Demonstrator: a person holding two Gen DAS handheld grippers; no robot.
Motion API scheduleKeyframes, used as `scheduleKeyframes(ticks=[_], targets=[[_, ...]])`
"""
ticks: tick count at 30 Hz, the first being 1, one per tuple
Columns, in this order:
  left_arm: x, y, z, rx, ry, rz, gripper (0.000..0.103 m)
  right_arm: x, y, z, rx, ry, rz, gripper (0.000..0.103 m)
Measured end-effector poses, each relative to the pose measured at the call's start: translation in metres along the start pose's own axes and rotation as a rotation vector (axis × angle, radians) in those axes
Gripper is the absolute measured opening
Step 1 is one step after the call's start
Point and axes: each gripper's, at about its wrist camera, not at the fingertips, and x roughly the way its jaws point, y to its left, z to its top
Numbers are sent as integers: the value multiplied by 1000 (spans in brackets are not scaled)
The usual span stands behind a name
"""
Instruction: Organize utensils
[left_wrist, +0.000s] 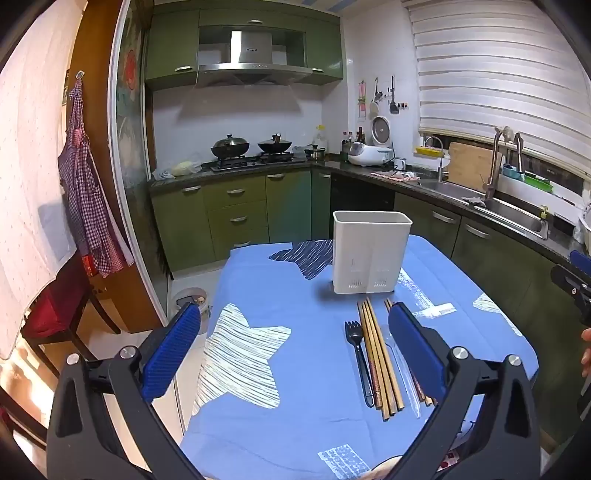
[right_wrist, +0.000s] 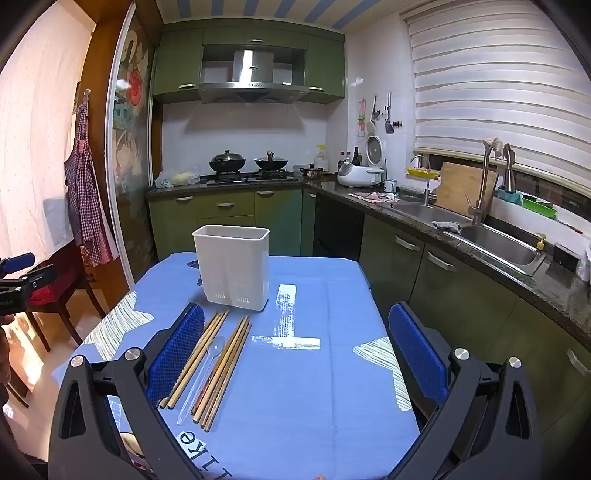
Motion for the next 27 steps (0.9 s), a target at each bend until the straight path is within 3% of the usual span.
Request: scheduleKeyframes(ticks=[27], targets=[[0, 3, -3, 8, -1, 5, 97, -1, 0, 1, -1, -12, -1, 99]])
